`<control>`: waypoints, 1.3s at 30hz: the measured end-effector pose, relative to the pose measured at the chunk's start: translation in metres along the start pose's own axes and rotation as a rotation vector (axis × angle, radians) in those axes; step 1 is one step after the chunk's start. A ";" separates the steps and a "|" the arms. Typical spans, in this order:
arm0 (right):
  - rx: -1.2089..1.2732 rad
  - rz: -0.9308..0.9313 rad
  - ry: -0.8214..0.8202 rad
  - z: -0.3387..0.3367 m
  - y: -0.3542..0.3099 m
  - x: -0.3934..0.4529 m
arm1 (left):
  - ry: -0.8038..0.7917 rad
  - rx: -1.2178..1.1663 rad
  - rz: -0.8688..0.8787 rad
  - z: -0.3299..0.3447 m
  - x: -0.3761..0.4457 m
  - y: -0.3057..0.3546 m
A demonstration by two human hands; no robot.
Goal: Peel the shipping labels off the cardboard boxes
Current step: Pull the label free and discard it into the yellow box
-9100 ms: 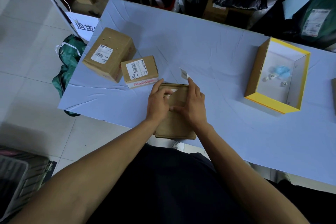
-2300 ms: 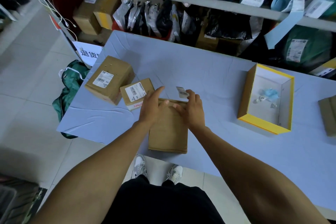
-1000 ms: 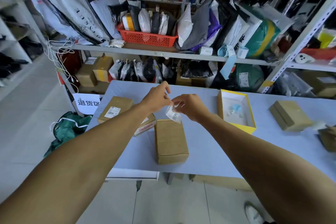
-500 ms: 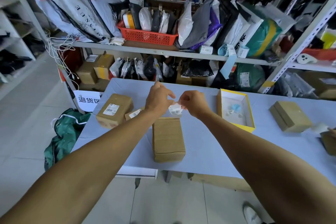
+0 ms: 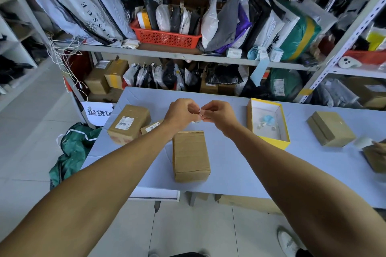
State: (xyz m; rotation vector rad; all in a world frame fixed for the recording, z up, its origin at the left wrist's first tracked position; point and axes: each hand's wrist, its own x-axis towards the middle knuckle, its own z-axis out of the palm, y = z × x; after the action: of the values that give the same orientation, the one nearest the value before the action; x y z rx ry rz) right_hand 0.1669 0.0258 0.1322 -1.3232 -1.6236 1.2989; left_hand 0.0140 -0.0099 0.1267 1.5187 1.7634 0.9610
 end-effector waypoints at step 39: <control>-0.175 -0.074 0.073 0.030 0.054 -0.084 | 0.080 -0.260 -0.046 0.033 -0.070 -0.055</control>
State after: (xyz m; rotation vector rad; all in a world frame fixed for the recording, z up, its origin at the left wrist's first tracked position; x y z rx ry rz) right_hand 0.1776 -0.0642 0.0800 -1.3833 -1.7506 1.0728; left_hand 0.0224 -0.0787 0.0621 1.2868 1.6461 1.1912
